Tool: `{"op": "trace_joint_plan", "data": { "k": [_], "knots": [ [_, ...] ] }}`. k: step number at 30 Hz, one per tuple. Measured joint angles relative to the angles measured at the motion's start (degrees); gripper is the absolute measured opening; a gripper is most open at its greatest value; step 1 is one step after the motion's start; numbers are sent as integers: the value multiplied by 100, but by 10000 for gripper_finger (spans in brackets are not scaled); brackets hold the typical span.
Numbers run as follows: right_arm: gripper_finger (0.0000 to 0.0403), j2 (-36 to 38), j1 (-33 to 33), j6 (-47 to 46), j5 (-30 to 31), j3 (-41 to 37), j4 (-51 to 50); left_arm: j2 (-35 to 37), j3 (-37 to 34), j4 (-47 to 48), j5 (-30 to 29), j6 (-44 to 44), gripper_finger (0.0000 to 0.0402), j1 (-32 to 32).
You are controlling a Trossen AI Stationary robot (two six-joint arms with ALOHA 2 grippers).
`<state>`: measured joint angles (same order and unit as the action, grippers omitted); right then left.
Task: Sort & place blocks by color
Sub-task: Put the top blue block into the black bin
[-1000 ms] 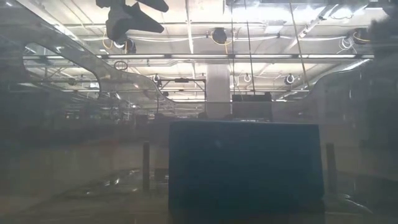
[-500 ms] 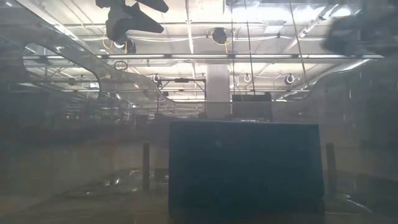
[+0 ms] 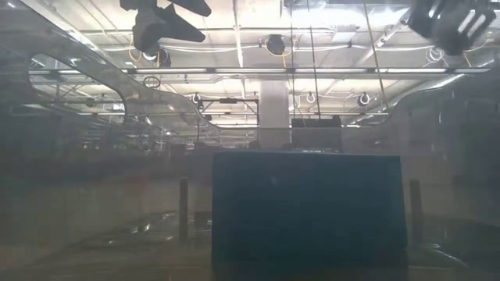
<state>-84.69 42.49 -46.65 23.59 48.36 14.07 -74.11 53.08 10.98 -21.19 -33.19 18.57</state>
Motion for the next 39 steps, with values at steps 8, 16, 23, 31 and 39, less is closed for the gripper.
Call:
{"op": "trace_joint_plan", "data": {
  "k": [8,16,23,31,39],
  "knots": [
    [27,-609,-43,346,-137,0,941,0,-2,2,1,9,200,2],
    [27,-1067,-54,279,-439,0,1285,0,-2,0,2,11,200,2],
    [27,-1289,-56,104,-441,0,1393,0,-2,-2,2,9,200,2],
    [45,-1290,-56,0,-587,0,1443,0,-2,-2,2,0,200,2],
    [74,-1290,-58,-44,-587,0,1421,0,-2,-2,2,-9,200,2]
  ]
}}
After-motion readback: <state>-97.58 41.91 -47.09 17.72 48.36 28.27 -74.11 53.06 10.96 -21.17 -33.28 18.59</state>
